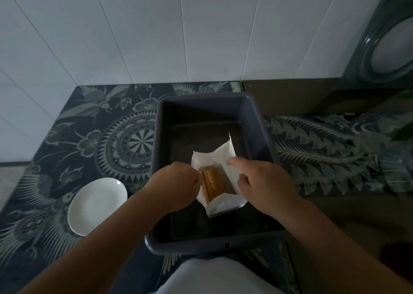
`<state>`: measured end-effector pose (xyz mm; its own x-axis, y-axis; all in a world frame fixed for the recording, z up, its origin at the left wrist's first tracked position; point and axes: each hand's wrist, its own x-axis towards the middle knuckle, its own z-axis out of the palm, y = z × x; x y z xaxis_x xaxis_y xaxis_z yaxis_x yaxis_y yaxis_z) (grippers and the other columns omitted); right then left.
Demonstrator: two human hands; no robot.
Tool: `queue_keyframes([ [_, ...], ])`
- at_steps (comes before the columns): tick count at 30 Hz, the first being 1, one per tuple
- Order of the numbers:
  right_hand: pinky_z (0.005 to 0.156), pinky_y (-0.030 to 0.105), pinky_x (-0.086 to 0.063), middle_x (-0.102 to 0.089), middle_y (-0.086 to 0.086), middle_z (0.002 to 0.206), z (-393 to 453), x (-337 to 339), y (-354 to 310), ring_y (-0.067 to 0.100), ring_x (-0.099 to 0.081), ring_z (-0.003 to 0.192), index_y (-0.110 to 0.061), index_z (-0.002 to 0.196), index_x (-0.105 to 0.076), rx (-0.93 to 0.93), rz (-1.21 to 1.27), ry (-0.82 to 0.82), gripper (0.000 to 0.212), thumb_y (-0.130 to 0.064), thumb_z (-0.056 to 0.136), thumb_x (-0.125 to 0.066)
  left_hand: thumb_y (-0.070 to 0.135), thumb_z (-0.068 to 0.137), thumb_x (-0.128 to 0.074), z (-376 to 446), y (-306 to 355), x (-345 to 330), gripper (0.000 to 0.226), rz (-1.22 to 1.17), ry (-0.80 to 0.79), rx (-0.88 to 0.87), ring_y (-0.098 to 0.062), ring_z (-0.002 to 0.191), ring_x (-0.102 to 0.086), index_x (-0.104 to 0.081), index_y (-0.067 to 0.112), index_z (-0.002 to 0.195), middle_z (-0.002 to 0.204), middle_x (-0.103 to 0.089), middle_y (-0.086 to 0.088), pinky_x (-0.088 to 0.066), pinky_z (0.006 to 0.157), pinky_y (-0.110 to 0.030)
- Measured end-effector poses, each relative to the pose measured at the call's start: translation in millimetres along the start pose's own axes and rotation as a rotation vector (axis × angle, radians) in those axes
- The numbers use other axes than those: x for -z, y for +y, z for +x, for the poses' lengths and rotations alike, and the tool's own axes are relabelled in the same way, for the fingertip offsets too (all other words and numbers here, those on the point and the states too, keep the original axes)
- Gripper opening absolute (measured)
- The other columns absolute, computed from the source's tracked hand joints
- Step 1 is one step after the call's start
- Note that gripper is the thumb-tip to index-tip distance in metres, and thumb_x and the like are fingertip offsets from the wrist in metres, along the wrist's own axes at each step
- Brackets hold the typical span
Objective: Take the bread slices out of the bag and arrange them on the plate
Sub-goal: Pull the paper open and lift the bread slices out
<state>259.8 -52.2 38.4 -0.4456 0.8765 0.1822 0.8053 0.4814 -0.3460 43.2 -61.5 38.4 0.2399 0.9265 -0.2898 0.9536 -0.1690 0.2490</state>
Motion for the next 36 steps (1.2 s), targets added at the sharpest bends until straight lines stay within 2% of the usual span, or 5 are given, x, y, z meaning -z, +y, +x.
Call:
queue_keyframes([
  [7,0.059,0.033,-0.056,-0.069,0.002,0.083,10.5,2.6,14.9,0.017,-0.064,0.068,-0.016,0.101,-0.073,-0.081,-0.118,-0.054,0.023,-0.018,0.087,-0.054,0.027,0.092,-0.045,0.7,-11.0,10.7,0.029,0.098,0.016,0.113,-0.029,0.085,-0.065,-0.069,0.011,0.087,0.089,-0.069,-0.009,-0.054,0.073,-0.039],
  [15,0.049,0.014,-0.02,-0.04,-0.015,0.065,11.6,2.6,8.1,0.008,-0.052,0.062,-0.023,0.085,-0.061,-0.048,-0.13,-0.187,0.008,-0.029,0.089,-0.063,0.056,0.09,-0.053,3.3,-12.0,-2.7,0.035,0.065,0.017,0.169,-0.008,0.07,-0.061,-0.065,0.024,0.094,0.079,-0.062,0.008,-0.054,0.065,-0.03],
  [22,0.047,0.021,-0.028,-0.067,-0.004,0.09,13.0,6.1,8.0,0.012,-0.057,0.069,-0.023,0.102,-0.064,-0.05,-0.221,-0.186,0.023,-0.039,0.086,-0.061,0.055,0.083,-0.056,-2.5,-8.4,1.3,0.041,0.16,0.009,0.143,-0.015,0.085,-0.065,-0.06,0.031,0.116,0.102,-0.068,0.005,-0.054,0.074,-0.036],
  [30,0.053,0.023,-0.034,-0.057,-0.005,0.1,10.8,16.7,5.3,0.011,-0.054,0.078,-0.028,0.113,-0.063,-0.068,-0.362,-0.217,0.036,-0.048,0.083,-0.065,0.066,0.081,-0.048,-3.7,-3.2,-1.4,0.054,0.274,0.09,0.085,-0.015,0.087,-0.063,-0.057,0.033,0.123,0.103,-0.066,0.006,-0.042,0.062,-0.032],
  [36,0.059,0.03,-0.035,-0.042,-0.002,0.09,20.1,31.2,-14.7,0.015,-0.042,0.078,-0.019,0.091,-0.064,0.004,-0.441,-0.259,0.022,-0.039,0.083,-0.069,0.08,0.068,-0.035,-2.5,4.6,-7.4,0.066,0.223,0.122,0.059,-0.01,0.07,-0.057,-0.056,0.03,0.107,0.083,-0.059,0.01,-0.044,0.058,-0.029],
])
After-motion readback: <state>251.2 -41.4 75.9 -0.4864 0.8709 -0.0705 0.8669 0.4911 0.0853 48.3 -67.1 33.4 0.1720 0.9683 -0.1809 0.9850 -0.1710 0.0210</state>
